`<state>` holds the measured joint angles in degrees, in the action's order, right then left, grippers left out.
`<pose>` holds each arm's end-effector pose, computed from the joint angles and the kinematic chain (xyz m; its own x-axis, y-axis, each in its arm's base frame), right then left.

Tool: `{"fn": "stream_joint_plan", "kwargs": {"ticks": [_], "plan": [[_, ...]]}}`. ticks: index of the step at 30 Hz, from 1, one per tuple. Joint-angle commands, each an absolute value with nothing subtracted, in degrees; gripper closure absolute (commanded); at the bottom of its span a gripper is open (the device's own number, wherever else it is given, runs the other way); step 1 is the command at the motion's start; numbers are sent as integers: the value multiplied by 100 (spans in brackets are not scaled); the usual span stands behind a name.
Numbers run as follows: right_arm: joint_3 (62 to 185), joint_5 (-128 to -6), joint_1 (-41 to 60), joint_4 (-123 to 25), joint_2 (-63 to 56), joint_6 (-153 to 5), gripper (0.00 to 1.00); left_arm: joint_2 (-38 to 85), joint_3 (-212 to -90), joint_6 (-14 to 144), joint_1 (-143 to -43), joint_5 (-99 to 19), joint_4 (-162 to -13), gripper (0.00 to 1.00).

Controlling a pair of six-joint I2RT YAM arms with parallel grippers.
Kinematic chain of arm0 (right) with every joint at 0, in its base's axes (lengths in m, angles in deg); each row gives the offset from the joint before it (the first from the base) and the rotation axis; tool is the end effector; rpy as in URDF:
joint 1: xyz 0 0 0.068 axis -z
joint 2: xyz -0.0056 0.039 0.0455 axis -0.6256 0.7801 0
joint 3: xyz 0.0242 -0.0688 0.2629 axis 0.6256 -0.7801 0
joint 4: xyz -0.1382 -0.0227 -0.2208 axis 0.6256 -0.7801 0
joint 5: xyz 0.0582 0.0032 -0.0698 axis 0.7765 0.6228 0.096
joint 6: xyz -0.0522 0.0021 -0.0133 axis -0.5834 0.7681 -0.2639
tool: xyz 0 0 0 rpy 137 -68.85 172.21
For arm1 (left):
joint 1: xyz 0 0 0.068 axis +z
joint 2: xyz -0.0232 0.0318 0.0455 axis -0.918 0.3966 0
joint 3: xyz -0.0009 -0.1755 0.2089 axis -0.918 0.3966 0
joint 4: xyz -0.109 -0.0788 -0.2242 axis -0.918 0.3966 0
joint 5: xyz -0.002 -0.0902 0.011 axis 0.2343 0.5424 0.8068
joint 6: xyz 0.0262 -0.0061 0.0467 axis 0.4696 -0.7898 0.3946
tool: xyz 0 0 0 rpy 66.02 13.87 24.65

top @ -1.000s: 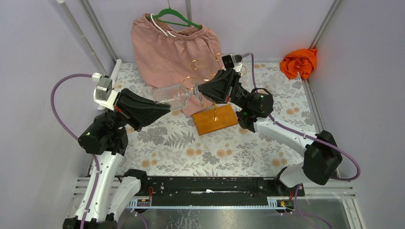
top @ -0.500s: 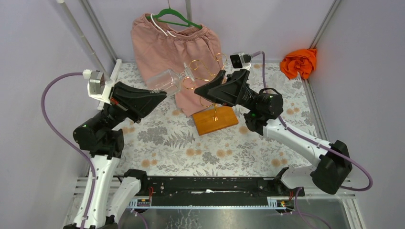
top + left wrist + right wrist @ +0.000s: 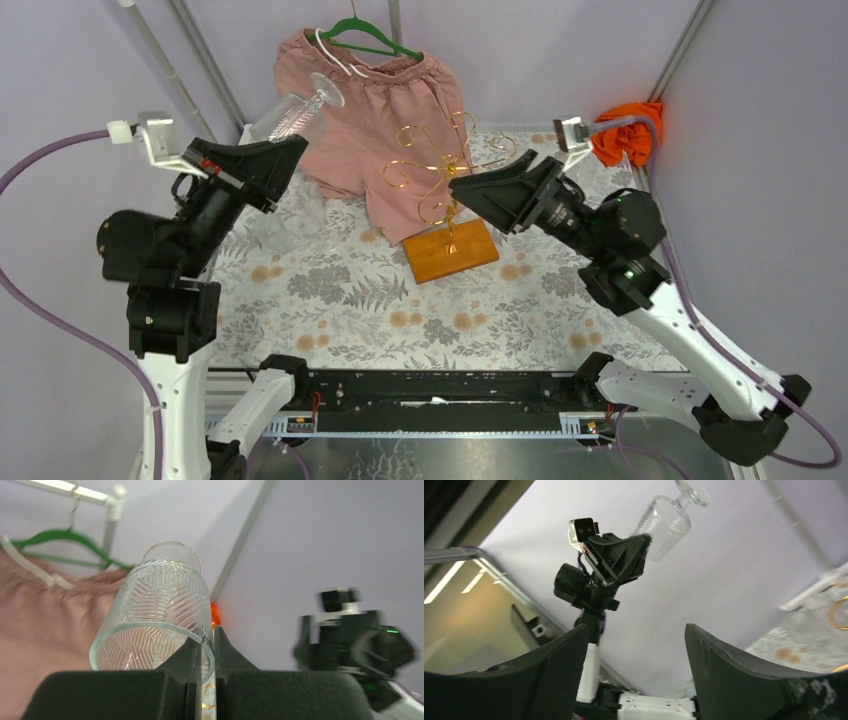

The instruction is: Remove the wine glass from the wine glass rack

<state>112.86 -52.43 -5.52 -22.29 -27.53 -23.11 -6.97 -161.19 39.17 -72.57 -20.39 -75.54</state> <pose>0.1346 0.1498 0.4870 -0.5264 0.5812 -0.6205 -0.7997 -0.0906 0.5935 0.0848 -0.0254 0.5456 0.0603 -0.5463 -0.8354 0.6775 0.6371 -0.3677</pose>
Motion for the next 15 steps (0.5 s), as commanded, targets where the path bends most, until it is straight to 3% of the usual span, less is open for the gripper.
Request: {"fn": "stream_joint_plan", "kwargs": {"ticks": [1,11,15], "plan": [[11749,-6236,-558,-3999,-3255,-3661,20,-359,-16593,4680,-7226,-3011,-6026,100],[12054,-7693,-561,-5477,-3764,-4567,11,486,-17735,5119,-7225,-2918,-4157,100],[12064,-8002,-561,-5676,-3871,-4680,2,644,-17804,5242,-7226,-2872,-3732,100]]}}
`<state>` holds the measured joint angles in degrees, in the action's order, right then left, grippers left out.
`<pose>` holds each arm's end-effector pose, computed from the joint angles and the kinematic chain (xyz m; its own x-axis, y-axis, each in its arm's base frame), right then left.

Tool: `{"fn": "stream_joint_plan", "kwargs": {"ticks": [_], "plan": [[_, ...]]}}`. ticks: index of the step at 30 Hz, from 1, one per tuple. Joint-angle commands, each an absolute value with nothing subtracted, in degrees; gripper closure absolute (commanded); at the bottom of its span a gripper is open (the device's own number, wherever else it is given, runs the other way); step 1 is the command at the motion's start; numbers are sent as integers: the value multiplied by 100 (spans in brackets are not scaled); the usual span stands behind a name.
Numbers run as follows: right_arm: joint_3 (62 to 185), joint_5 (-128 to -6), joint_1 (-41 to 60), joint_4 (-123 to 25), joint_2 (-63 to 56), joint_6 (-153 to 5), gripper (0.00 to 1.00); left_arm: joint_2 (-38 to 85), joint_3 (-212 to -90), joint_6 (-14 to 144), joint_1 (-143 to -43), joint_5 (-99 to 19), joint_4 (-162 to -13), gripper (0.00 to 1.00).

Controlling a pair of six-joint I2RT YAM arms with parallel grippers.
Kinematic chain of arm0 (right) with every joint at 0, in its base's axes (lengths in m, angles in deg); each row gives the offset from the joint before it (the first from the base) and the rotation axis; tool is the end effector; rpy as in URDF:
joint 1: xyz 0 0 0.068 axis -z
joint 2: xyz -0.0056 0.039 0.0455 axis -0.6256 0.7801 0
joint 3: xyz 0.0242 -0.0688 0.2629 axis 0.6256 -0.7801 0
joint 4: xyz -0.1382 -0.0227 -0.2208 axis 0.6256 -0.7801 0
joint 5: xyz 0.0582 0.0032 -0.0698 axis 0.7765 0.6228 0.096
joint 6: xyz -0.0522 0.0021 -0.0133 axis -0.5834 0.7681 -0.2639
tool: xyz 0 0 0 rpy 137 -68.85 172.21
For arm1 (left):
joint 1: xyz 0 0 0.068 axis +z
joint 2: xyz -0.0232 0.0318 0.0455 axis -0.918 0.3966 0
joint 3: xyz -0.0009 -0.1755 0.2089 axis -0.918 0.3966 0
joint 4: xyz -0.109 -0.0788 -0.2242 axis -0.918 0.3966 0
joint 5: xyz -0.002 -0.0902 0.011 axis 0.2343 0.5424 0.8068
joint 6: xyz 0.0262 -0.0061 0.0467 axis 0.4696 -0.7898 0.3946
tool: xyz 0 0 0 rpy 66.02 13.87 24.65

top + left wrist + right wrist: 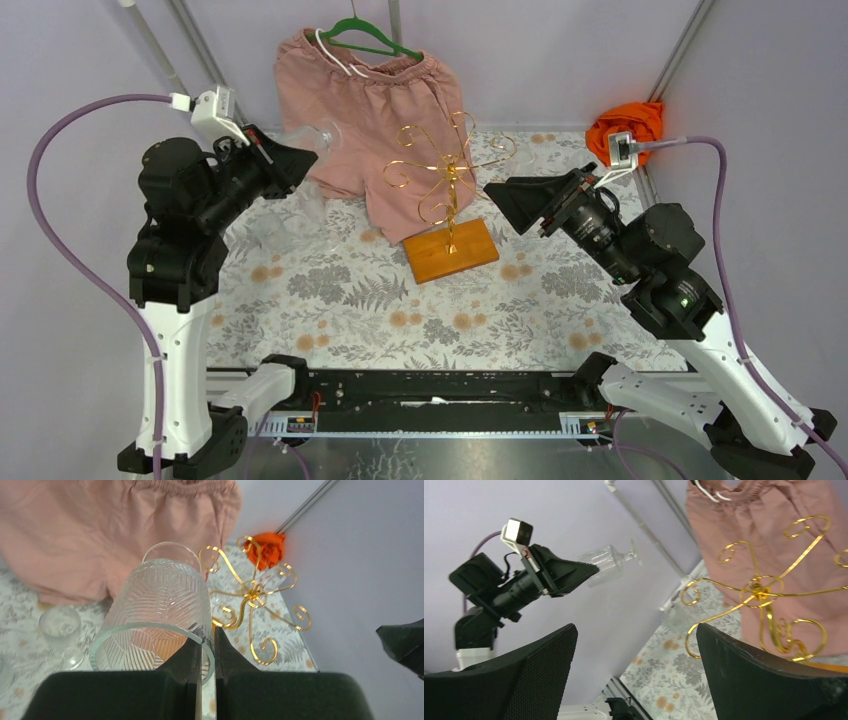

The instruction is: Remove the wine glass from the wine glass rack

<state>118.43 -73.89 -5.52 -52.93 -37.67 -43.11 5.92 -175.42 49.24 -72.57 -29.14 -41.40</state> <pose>0.1037 0.1015 0.4944 -0.2519 0.6105 -0.7509 -0.6988 0.4220 0.5776 0.1406 -0.0262 0.5274 -0.2743 -0.4074 -0.8711 0.3307 0.8106 -0.4832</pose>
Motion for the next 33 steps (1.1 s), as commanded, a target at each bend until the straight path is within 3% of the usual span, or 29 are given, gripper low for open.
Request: {"fn": "stream_joint_plan", "kwargs": {"ticks": [1,8,33], "plan": [[12062,-8041,-558,-5702,-3885,-4697,1,693,-17831,5290,-7226,-2864,-3600,100],[12108,-8154,-557,-5818,-3850,-4725,0,1211,-17766,5902,-7306,-2327,-2630,100],[12364,-8657,-559,-6509,-3813,-5020,0,1843,-15669,5946,-9273,-4635,-2509,100]]}}
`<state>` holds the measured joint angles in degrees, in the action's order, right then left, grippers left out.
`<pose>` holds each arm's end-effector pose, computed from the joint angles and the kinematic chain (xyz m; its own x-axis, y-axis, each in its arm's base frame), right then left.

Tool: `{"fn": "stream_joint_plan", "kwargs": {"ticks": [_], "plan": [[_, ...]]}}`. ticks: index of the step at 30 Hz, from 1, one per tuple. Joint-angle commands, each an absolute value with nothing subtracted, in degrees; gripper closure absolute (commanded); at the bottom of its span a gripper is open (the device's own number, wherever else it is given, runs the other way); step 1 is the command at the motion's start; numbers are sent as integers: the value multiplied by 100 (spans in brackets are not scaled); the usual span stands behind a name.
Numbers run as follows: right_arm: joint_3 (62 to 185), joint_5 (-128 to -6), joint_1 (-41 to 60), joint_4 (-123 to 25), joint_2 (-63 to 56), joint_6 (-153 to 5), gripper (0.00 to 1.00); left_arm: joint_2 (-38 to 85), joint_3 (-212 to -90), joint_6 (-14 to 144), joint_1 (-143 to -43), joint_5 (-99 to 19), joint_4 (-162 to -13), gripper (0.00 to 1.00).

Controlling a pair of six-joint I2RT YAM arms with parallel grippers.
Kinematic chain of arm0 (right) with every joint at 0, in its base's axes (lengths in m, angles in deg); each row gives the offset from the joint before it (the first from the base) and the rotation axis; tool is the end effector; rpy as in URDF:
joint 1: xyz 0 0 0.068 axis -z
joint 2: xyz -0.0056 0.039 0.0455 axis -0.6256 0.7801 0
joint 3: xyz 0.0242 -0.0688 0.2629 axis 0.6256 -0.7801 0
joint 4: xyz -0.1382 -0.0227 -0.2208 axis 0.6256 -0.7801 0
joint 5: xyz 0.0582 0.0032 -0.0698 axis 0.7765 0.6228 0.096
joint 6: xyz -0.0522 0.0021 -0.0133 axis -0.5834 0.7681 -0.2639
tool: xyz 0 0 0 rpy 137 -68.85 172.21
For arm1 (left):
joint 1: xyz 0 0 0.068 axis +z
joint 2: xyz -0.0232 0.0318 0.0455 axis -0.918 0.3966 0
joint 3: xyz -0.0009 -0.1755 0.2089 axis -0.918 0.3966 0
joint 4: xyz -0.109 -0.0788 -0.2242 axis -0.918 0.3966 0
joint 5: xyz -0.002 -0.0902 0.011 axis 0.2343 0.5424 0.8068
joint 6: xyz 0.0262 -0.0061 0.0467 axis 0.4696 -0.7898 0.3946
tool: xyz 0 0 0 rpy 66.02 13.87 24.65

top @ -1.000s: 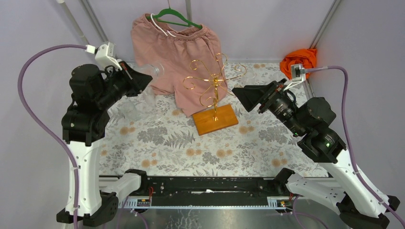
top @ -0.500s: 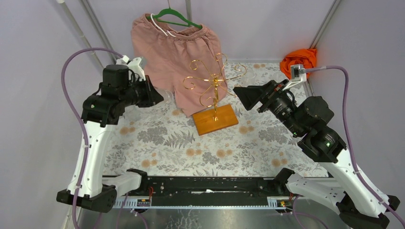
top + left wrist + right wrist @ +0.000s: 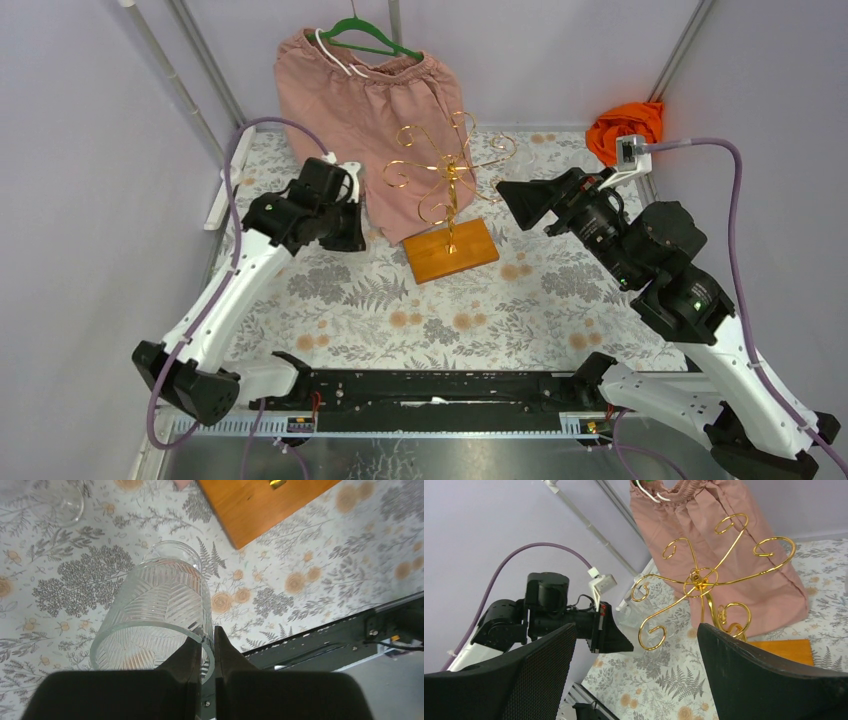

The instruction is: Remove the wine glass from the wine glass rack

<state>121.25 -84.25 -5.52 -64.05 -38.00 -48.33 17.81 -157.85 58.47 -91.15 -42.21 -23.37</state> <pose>0.1035 0.0924 0.4893 -0.1951 0.5515 -0.8110 -0.5522 0.6216 0.5555 0.2067 -0.0983 0.3723 -0.8345 0.0417 -0.5494 0.2214 0.9384 -0.2651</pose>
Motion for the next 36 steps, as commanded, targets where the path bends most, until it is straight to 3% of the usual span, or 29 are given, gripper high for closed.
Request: {"fn": "stream_joint_plan", "kwargs": {"ticks": [1,14,36], "plan": [[12373,-8673,-557,-6525,-3809,-5037,0,1863,-15618,5956,-9294,-4643,-2527,100],[12318,-8777,-558,-6567,-3764,-5054,0,2608,-15087,5962,-9991,-5393,-2453,100],[12020,-9001,-558,-6582,-4007,-5122,0,3120,-14327,5724,-10097,-5060,-3435,100]]}}
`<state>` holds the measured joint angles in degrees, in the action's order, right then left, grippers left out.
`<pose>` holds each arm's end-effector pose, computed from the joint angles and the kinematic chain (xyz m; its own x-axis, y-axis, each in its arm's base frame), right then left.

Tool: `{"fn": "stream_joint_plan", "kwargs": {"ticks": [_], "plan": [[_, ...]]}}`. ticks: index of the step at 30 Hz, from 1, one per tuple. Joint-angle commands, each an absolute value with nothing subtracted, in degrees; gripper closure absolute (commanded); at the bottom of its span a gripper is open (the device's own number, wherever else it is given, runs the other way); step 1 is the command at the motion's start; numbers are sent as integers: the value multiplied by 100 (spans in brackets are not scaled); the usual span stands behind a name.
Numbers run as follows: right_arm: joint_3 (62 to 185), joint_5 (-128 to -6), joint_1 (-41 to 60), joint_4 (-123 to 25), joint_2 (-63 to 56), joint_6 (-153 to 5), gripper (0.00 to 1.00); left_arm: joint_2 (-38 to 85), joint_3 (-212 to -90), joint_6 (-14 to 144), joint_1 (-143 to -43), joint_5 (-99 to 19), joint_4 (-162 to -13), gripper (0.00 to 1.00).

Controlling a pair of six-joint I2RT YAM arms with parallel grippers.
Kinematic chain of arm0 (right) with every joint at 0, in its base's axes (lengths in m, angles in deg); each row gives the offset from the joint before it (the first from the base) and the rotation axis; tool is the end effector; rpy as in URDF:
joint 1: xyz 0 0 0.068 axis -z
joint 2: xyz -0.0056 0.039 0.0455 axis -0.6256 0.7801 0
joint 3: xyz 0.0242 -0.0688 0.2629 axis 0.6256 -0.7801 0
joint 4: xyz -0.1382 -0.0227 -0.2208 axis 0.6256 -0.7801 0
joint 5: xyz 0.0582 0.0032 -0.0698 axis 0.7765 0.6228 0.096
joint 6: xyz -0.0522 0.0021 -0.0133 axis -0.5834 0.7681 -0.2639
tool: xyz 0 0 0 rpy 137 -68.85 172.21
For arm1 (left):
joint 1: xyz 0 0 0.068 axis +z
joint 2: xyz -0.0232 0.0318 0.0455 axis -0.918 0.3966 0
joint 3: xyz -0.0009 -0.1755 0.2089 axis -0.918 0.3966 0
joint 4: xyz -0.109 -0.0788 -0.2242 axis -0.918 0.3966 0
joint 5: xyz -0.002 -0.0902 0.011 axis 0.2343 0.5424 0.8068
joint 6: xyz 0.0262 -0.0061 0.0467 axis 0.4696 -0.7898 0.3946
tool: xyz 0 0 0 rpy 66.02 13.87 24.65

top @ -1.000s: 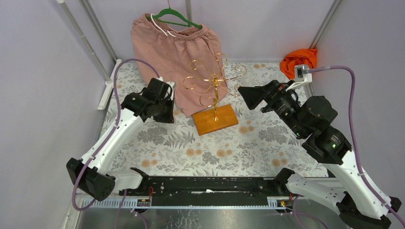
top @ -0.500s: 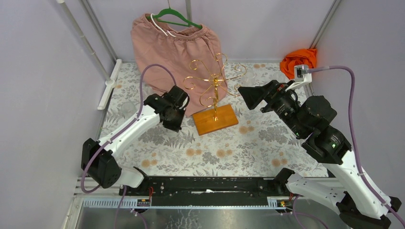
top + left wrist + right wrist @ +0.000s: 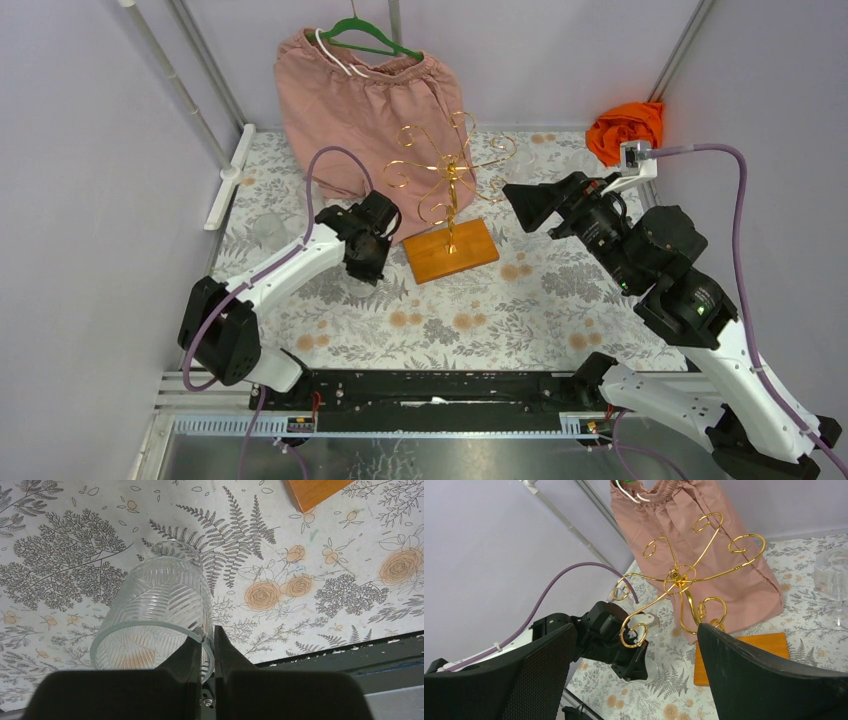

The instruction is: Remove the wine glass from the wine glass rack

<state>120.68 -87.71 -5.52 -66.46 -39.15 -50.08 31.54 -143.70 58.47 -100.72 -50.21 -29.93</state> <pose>0.1012 0.0872 0.4841 -0.1714 0.5303 -0.8303 -0.5027 0.6777 0.5366 0.2267 -0.1518 0.2482 -0.9284 0.2542 -0.2710 0.2776 0.9593 -0.0511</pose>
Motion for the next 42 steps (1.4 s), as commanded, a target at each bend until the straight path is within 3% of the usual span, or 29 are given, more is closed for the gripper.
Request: {"fn": "stream_joint_plan", "kwargs": {"ticks": [1,21,32,42], "plan": [[12010,-9011,-557,-6586,-4011,-5121,0,3120,-14313,5720,-10092,-5035,-3456,100],[11912,-9054,-557,-6580,-4012,-5138,0,3402,-14103,5667,-10091,-5137,-3577,100],[11903,-9041,-561,-6555,-3963,-5143,0,3328,-14106,5635,-10097,-5231,-3417,73],[11897,-8941,-559,-6500,-3890,-5163,0,2955,-14531,5541,-10090,-5522,-3073,68]]}}
